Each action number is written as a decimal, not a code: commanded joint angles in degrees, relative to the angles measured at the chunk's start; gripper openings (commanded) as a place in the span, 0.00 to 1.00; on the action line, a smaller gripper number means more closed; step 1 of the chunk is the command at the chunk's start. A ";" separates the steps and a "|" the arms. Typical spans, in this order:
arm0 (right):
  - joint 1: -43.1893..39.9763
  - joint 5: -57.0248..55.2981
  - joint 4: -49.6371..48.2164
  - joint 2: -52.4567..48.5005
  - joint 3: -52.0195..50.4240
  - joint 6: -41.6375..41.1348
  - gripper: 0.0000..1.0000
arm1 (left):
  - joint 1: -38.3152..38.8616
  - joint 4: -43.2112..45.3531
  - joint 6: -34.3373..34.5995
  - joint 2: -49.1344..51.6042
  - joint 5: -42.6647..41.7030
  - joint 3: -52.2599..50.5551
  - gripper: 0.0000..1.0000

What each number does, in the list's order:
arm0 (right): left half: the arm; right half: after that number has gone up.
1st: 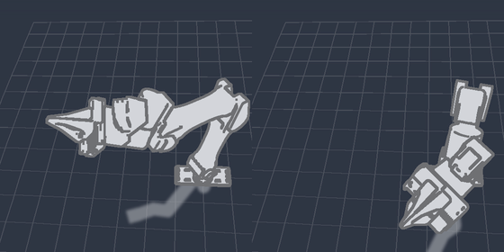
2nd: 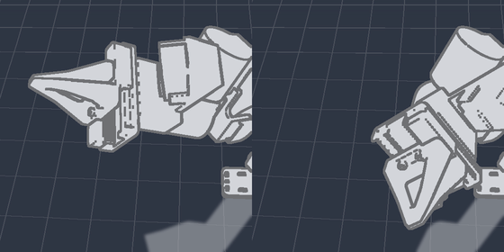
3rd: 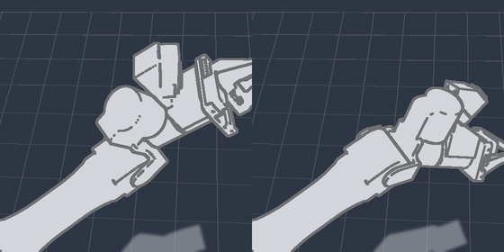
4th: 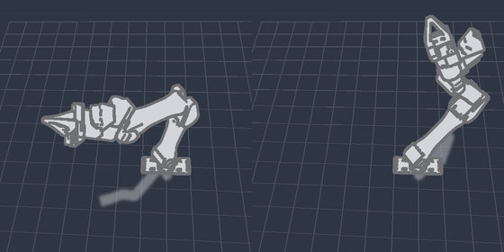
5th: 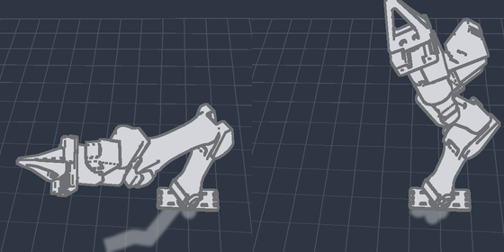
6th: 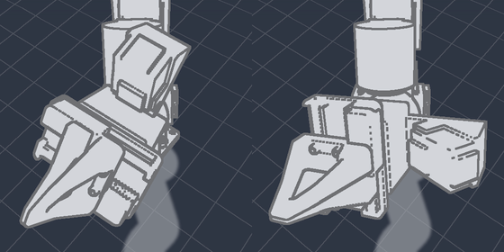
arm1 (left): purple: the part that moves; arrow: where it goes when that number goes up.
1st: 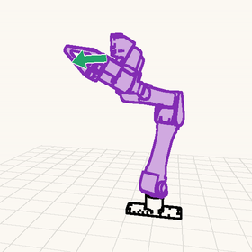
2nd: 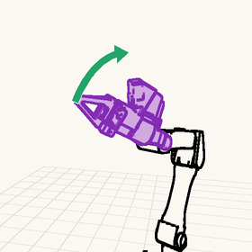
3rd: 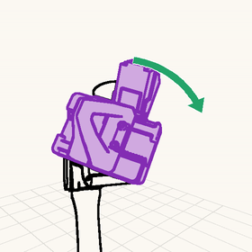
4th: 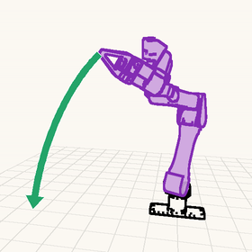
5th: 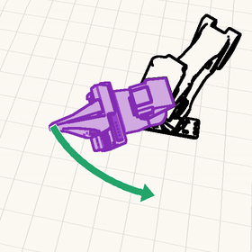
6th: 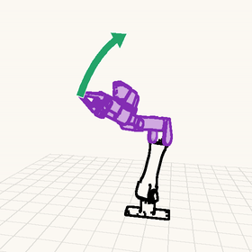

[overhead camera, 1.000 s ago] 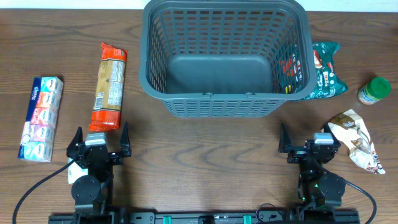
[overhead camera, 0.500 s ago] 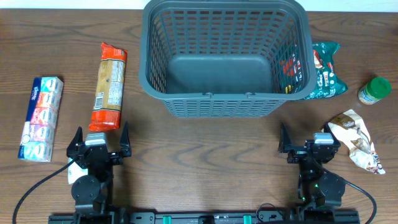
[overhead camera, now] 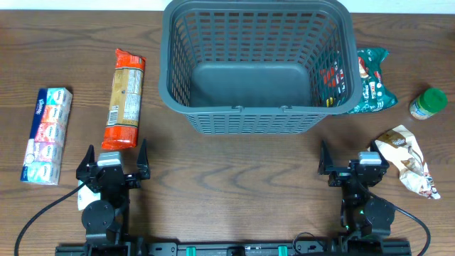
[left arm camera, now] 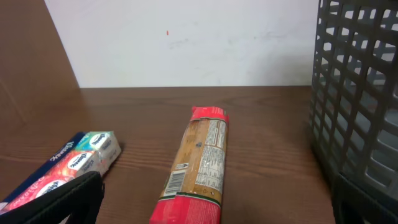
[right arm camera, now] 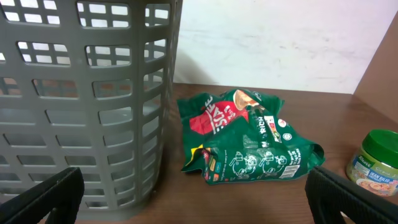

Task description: Pack container

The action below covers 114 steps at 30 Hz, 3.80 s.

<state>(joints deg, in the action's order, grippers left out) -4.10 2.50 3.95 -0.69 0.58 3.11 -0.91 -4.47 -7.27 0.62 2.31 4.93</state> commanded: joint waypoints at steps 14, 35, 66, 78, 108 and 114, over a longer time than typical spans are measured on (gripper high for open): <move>0.44 -0.79 0.09 0.31 -0.26 -0.94 0.99 | 0.24 0.26 0.74 -0.39 0.02 -0.76 0.99; 0.44 -0.79 0.09 0.31 -0.26 -0.94 0.99 | 0.24 0.26 0.72 -0.39 0.04 -0.76 0.99; 0.44 -0.79 0.09 0.31 -0.26 -0.94 0.99 | 0.24 0.26 0.74 -0.39 0.04 -0.76 0.99; 0.44 -1.16 0.02 0.31 -0.26 -0.68 0.99 | 0.24 0.26 0.74 -0.39 0.04 -0.76 0.99; -3.74 -11.10 20.98 -45.68 55.67 2.34 0.99 | 0.24 0.26 0.74 -0.39 0.02 -0.76 0.99; -8.81 -5.95 38.16 -61.99 80.52 2.32 0.99 | 0.24 0.26 0.74 -0.39 0.04 -0.76 0.98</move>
<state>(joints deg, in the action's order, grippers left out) -10.48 -6.24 37.65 -57.28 71.50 4.73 -0.91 -4.47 -7.27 0.62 2.28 4.84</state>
